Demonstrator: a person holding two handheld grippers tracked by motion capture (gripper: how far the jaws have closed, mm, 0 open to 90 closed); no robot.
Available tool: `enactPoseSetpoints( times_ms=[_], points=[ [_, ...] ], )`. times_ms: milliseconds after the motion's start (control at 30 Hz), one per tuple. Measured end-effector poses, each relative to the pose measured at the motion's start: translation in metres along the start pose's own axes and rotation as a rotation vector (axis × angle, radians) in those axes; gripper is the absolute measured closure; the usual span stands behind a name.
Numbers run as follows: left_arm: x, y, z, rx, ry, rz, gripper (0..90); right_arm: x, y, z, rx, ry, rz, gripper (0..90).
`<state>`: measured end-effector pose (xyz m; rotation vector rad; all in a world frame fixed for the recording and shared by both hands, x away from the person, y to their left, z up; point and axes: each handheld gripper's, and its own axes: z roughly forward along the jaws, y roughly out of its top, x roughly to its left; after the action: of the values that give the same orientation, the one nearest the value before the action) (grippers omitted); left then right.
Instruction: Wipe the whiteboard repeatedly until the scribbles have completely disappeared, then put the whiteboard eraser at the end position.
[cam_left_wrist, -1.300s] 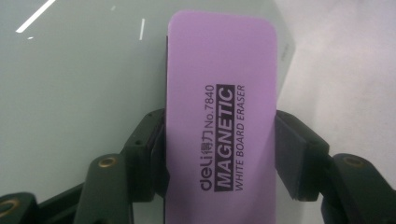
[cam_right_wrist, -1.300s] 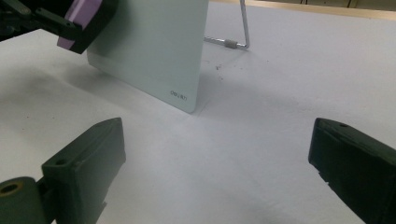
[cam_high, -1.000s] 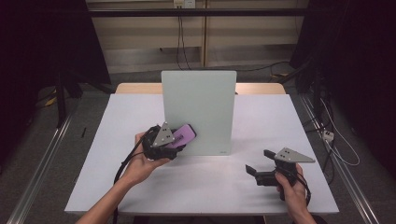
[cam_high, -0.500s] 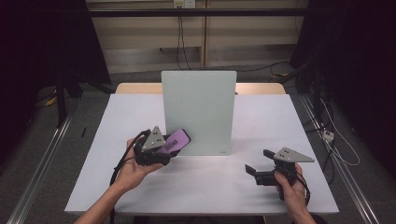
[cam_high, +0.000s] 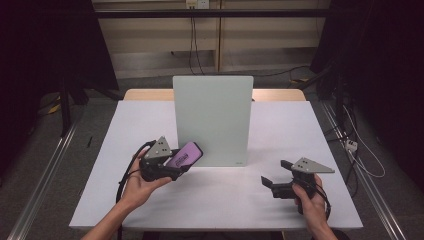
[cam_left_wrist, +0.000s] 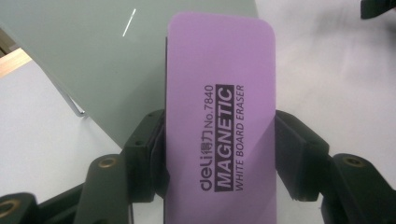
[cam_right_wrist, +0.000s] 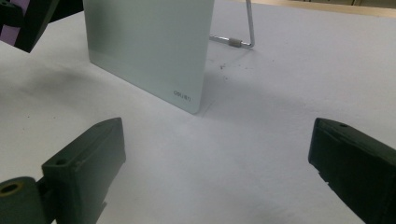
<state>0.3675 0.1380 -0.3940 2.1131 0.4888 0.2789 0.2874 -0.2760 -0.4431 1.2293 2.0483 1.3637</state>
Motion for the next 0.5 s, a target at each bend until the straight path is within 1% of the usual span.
enactPoseSetpoints(
  times_ms=[33,133,200,233,300,333,467,500],
  points=[
    [0.0000,0.0002,-0.0001,-0.002,-0.007,-0.009,40.9,-0.0001,-0.0001,-0.0003,-0.001,0.000,-0.002,4.0],
    [-0.0012,0.0008,0.0000,0.010,-0.003,-0.020,40.9,-0.0012,-0.0005,-0.0014,-0.002,0.001,0.003,4.0],
    [-0.0022,0.0008,0.0008,0.016,-0.008,-0.020,40.9,-0.0012,-0.0006,-0.0021,-0.005,0.000,-0.001,4.0],
    [-0.0035,0.0008,0.0014,0.016,-0.010,-0.030,40.9,-0.0011,-0.0008,-0.0024,-0.004,0.004,-0.005,4.0],
    [-0.0047,0.0010,0.0026,0.024,-0.017,-0.027,40.9,-0.0005,-0.0008,-0.0029,-0.005,0.006,-0.009,4.0],
    [-0.0055,0.0015,0.0028,0.039,-0.014,-0.027,40.9,-0.0004,-0.0008,-0.0030,-0.005,0.007,-0.011,4.0],
    [-0.0082,0.0012,0.0064,0.054,-0.031,-0.028,40.9,-0.0007,-0.0009,-0.0030,-0.005,0.007,-0.010,4.0],
    [-0.0087,0.0015,0.0066,0.062,-0.035,-0.023,40.9,-0.0008,-0.0008,-0.0031,-0.006,0.006,-0.011,4.0]
  ],
)
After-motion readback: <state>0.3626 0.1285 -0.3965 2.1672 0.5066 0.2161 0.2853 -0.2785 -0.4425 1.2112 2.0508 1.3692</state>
